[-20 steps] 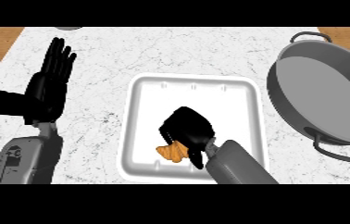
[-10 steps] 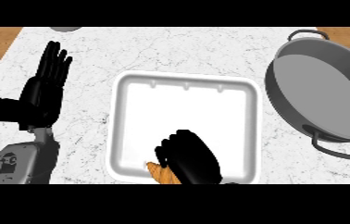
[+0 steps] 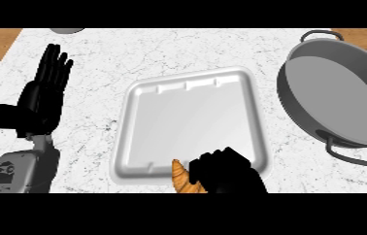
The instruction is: Pick the croissant from the tray and place it in the pot
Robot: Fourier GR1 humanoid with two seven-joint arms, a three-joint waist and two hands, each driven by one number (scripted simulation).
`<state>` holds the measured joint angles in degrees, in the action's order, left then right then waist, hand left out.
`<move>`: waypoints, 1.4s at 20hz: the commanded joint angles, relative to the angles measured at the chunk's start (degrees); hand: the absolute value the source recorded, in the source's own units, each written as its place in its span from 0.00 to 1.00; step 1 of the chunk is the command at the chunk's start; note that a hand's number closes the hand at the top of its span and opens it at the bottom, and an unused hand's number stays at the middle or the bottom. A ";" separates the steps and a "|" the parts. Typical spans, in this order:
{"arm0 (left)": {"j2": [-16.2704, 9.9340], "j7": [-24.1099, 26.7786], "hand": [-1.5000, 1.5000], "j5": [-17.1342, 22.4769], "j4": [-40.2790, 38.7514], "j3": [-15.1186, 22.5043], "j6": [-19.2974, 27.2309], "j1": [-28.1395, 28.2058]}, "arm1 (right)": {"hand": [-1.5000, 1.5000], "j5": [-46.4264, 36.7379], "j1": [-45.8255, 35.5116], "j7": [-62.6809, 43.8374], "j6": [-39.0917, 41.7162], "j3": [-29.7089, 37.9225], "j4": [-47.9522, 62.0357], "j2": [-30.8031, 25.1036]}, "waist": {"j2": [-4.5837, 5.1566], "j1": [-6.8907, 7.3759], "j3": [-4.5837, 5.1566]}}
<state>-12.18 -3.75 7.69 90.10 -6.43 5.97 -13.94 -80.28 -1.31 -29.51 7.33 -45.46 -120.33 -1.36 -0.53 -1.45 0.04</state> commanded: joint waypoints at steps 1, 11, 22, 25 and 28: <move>0.54 -1.09 0.50 -0.02 1.54 0.28 0.67 -0.33 | 1.00 -3.12 0.46 -3.38 0.59 4.65 -12.01 -1.39 | 0.16 0.44 -0.05; 0.15 1.86 0.50 -0.02 -4.71 -1.39 -0.28 -3.49 | 1.00 17.07 1.32 5.48 6.35 39.72 -22.55 -10.16 | 0.89 0.57 -0.13; 2.23 0.89 0.50 0.11 0.00 0.64 -0.52 0.15 | 1.00 37.29 -8.09 24.87 4.14 71.92 9.15 -21.38 | 0.61 1.70 -0.10; -0.12 0.14 0.50 1.16 -0.77 -1.19 -2.26 -1.10 | 1.00 41.65 -10.57 30.41 5.49 76.19 16.87 -26.49 | 0.57 1.61 -0.07; 1.57 -1.15 0.50 -1.37 0.44 1.39 -0.09 -1.93 | 1.00 40.51 -13.09 38.95 0.27 76.62 30.86 -28.69 | 0.70 2.13 -0.12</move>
<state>-11.12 -2.98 7.18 88.40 -6.34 5.20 -15.88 -42.18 -10.87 1.58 10.14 27.53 -102.57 -25.85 0.14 0.19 -0.06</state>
